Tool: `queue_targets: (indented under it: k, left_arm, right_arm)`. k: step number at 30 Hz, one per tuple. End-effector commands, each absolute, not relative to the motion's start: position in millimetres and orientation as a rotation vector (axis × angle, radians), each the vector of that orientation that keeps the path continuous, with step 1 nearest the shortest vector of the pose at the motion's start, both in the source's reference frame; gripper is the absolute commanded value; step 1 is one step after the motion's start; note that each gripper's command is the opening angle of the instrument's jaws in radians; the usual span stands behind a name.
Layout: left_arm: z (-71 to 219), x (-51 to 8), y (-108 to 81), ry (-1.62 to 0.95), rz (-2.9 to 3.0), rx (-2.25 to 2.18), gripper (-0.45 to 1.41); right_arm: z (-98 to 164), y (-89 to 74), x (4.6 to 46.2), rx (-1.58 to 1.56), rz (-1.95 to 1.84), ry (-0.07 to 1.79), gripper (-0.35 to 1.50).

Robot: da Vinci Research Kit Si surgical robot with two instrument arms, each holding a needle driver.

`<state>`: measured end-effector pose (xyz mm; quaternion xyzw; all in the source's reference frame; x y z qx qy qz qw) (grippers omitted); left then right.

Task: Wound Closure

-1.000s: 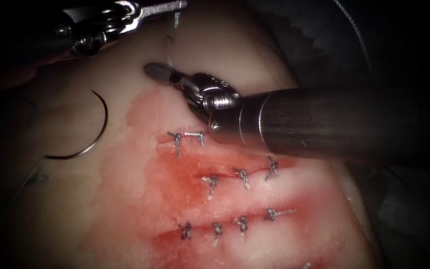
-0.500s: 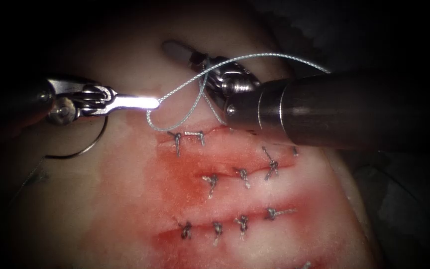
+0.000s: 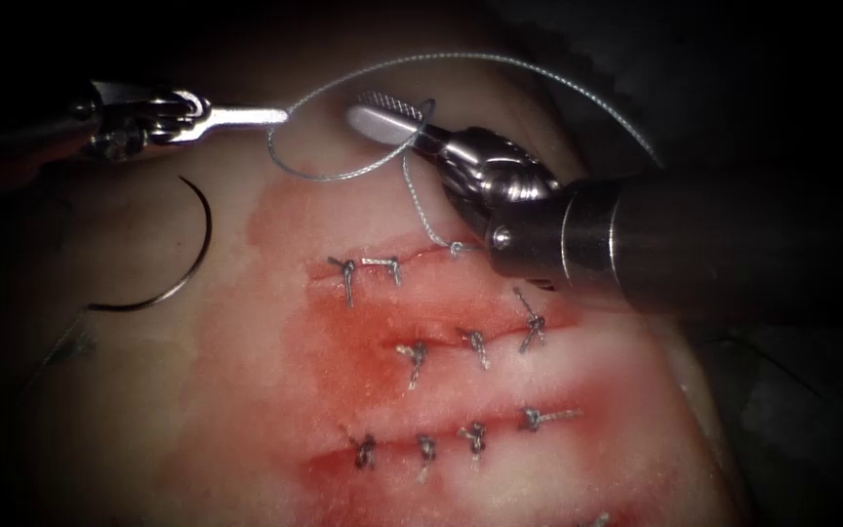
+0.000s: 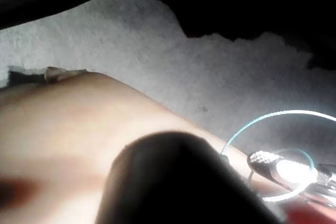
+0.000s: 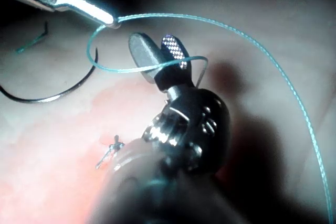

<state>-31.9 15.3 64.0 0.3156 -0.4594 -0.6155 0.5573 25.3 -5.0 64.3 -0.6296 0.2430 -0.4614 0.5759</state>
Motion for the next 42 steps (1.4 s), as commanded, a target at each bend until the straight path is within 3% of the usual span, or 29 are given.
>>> queue_targets:
  k: [1, 11, 27, 36, 42]
  left_arm:
    - [64.4, -32.5, 16.8, -1.094, -1.455, 0.729, -0.45]
    - [69.1, -34.8, 14.8, -1.052, -1.387, 0.719, -0.45]
    - [67.5, -38.6, 13.4, -1.007, -1.389, 0.822, -0.45]
    - [67.9, -38.9, 13.7, -1.018, -1.378, 0.806, -0.45]
    - [68.6, -39.1, 15.8, -1.084, -1.32, 0.722, -0.45]
  right_arm:
    - [64.1, -4.7, 26.1, -1.484, -1.088, 0.59, 0.34]
    - [62.5, -4.3, 25.7, -1.51, -1.079, 0.599, 0.19]
    - [62.9, -2.5, 27.1, -1.545, -1.114, 0.539, 0.26]
    - [63.0, -2.1, 27.6, -1.55, -1.109, 0.536, 0.21]
    - [62.3, -2.8, 27.0, -1.537, -1.248, 0.768, 0.29]
